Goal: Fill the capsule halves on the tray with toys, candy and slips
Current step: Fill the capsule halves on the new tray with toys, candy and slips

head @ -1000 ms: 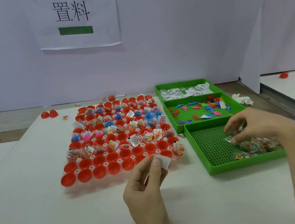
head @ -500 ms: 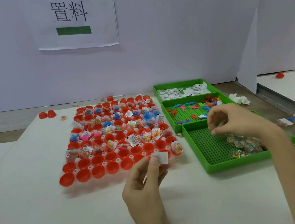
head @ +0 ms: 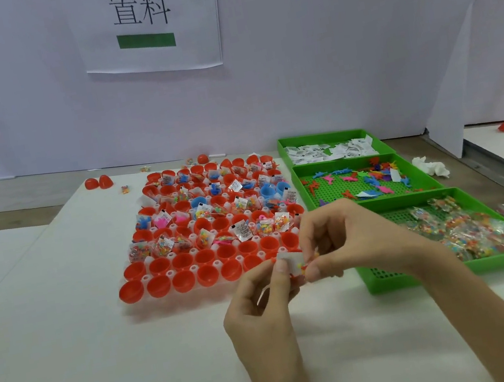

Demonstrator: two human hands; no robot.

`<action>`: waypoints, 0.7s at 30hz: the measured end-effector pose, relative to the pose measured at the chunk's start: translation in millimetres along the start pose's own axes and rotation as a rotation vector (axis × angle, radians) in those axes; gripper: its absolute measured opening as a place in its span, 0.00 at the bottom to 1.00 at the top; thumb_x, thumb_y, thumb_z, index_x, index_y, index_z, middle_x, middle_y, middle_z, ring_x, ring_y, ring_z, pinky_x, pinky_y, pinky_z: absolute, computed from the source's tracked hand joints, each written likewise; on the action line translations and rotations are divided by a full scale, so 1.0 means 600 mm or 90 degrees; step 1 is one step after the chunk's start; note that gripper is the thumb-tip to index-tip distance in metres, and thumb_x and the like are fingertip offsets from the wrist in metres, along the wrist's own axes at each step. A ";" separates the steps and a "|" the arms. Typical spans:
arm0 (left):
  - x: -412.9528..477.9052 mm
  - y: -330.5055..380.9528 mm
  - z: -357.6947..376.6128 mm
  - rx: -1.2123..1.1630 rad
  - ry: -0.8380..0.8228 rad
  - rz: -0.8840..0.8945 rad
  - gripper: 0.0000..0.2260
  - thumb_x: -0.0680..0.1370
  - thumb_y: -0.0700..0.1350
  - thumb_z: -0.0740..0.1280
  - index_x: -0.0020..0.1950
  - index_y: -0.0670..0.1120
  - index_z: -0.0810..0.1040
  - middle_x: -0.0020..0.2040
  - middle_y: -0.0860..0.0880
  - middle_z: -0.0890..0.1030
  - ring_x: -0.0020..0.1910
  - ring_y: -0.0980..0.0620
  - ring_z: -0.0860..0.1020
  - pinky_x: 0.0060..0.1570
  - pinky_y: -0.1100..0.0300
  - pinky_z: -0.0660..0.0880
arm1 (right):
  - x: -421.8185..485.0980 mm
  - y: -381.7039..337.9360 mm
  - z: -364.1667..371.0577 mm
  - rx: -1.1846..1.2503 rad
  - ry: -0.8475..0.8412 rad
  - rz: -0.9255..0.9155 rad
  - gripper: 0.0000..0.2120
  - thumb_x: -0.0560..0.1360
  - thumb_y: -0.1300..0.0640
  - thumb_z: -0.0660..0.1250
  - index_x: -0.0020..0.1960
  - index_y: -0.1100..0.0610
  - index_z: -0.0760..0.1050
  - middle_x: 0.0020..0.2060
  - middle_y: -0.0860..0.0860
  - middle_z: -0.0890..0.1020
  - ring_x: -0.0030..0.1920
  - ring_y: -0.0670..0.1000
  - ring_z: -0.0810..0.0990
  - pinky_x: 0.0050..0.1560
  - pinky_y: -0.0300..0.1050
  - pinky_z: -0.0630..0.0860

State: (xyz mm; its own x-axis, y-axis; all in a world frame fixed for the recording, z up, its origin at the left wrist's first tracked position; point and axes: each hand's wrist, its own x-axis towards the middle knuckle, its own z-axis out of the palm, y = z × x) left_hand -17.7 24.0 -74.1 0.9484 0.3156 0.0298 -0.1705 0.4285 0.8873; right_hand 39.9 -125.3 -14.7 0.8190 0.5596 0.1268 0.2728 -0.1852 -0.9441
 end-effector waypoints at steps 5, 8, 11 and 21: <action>-0.007 0.003 0.001 0.069 -0.013 0.053 0.07 0.69 0.53 0.71 0.42 0.53 0.85 0.38 0.47 0.85 0.38 0.49 0.84 0.40 0.61 0.81 | 0.006 0.007 0.006 -0.044 0.019 0.011 0.13 0.68 0.64 0.80 0.42 0.53 0.78 0.34 0.54 0.82 0.33 0.50 0.78 0.32 0.38 0.74; -0.008 0.002 0.000 0.107 -0.028 0.061 0.07 0.70 0.53 0.69 0.41 0.52 0.85 0.37 0.47 0.85 0.38 0.50 0.83 0.43 0.57 0.82 | 0.005 0.009 0.006 -0.070 0.017 0.021 0.13 0.67 0.62 0.80 0.44 0.53 0.78 0.36 0.60 0.81 0.36 0.54 0.78 0.35 0.43 0.74; -0.008 0.004 0.000 0.123 -0.041 0.064 0.08 0.70 0.55 0.69 0.40 0.53 0.85 0.37 0.48 0.85 0.38 0.51 0.83 0.43 0.57 0.82 | 0.007 0.010 0.007 -0.085 0.013 0.012 0.12 0.67 0.63 0.80 0.40 0.55 0.78 0.35 0.57 0.79 0.36 0.53 0.79 0.37 0.47 0.75; -0.002 -0.002 -0.004 0.099 -0.025 0.032 0.06 0.69 0.48 0.73 0.45 0.56 0.86 0.43 0.51 0.86 0.46 0.53 0.84 0.48 0.60 0.81 | 0.006 0.020 0.005 -0.068 0.068 0.044 0.14 0.66 0.60 0.82 0.35 0.58 0.75 0.30 0.53 0.80 0.31 0.47 0.77 0.31 0.37 0.73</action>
State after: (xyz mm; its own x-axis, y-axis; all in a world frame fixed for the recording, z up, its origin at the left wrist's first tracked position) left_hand -19.6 25.1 -76.5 0.9499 0.2988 0.0916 -0.1780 0.2763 0.9444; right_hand 44.4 -122.9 -26.5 0.8853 0.4543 0.0996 0.2614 -0.3090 -0.9144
